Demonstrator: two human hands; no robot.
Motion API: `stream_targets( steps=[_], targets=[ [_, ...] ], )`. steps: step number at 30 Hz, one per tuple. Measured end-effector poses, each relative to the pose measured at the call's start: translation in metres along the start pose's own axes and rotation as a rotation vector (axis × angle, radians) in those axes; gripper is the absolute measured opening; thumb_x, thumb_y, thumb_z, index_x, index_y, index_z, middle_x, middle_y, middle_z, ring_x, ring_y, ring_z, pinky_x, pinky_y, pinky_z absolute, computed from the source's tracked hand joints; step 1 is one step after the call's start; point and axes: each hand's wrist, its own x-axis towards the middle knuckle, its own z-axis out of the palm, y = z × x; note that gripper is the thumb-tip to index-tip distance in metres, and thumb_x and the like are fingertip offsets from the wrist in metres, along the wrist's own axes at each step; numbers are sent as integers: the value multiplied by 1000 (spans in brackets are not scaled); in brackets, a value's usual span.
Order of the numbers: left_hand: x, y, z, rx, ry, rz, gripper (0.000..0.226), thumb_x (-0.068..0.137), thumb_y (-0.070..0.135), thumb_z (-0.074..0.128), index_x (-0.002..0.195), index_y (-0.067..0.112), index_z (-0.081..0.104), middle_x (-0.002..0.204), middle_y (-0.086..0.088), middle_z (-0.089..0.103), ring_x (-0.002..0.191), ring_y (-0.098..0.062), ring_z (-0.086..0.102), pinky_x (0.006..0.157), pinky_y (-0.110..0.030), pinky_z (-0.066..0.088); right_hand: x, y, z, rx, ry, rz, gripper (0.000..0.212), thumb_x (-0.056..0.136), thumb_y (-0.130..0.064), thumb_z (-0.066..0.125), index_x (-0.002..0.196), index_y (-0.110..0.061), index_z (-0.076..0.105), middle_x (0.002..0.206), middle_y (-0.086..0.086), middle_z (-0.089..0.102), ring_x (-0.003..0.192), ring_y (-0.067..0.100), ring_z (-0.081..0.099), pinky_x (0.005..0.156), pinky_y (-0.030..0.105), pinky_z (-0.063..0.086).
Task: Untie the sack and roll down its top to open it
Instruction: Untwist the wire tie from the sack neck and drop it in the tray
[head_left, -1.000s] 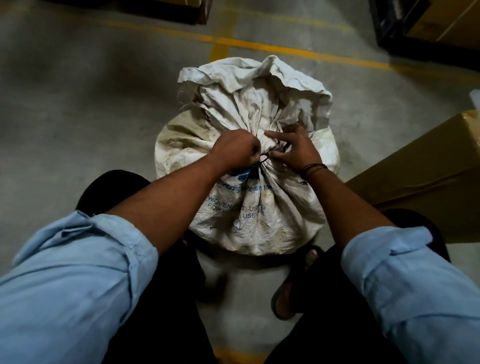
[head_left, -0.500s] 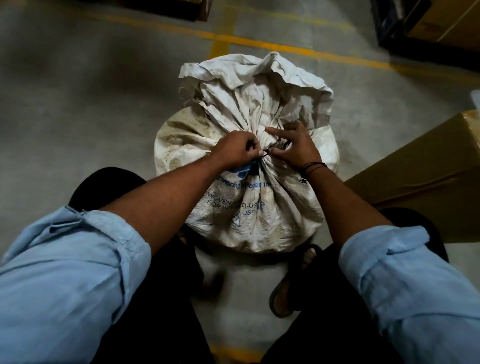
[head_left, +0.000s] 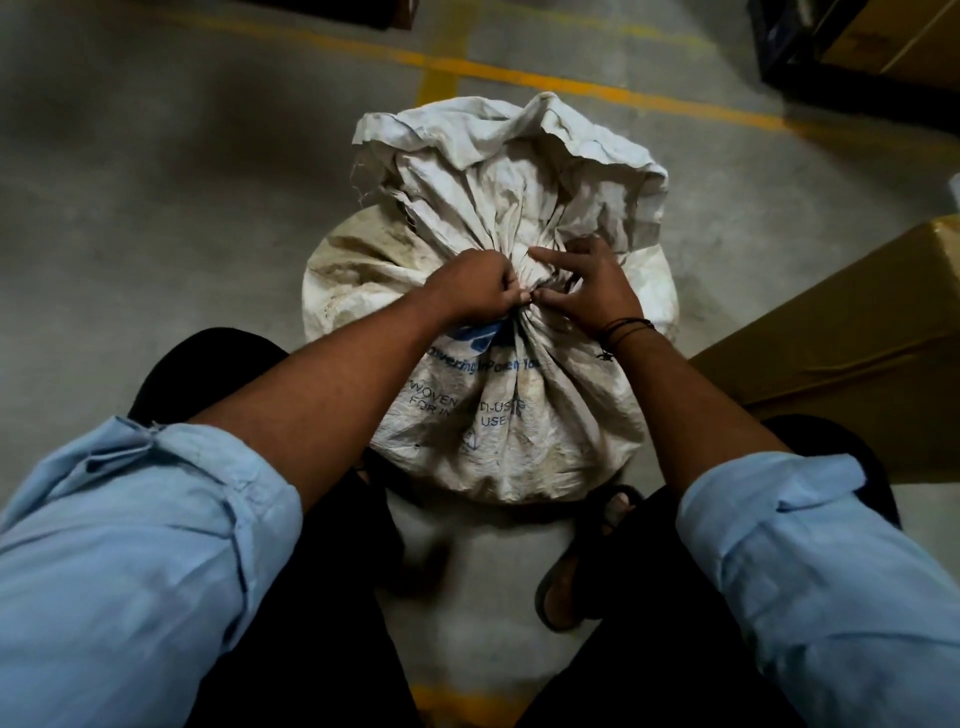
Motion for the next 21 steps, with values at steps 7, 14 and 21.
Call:
stream_targets(
  steps=[7, 14, 21],
  targets=[
    [6, -3, -29, 31, -332, -40, 22, 93, 26, 64, 100, 7, 72, 102, -10, 71, 94, -25, 62, 78, -34, 44, -1, -1, 1, -31, -11, 3, 55, 73, -34, 83, 124, -42, 66, 122, 8, 52, 100, 4, 47, 83, 6, 35],
    [0, 2, -5, 63, -54, -13, 15, 88, 25, 63, 79, 14, 64, 85, -7, 70, 82, -24, 62, 70, -33, 46, -1, -2, -1, -28, 1, -6, 54, 74, -30, 83, 125, -38, 67, 125, 10, 51, 108, 6, 47, 89, 11, 36],
    [1, -1, -32, -6, -317, -14, 11, 88, 26, 71, 86, 16, 66, 78, 3, 61, 76, -16, 56, 73, -31, 40, -2, -5, -3, -34, -12, 6, 55, 75, -31, 83, 126, -39, 66, 125, 8, 50, 106, 6, 46, 89, 13, 36]
  ],
)
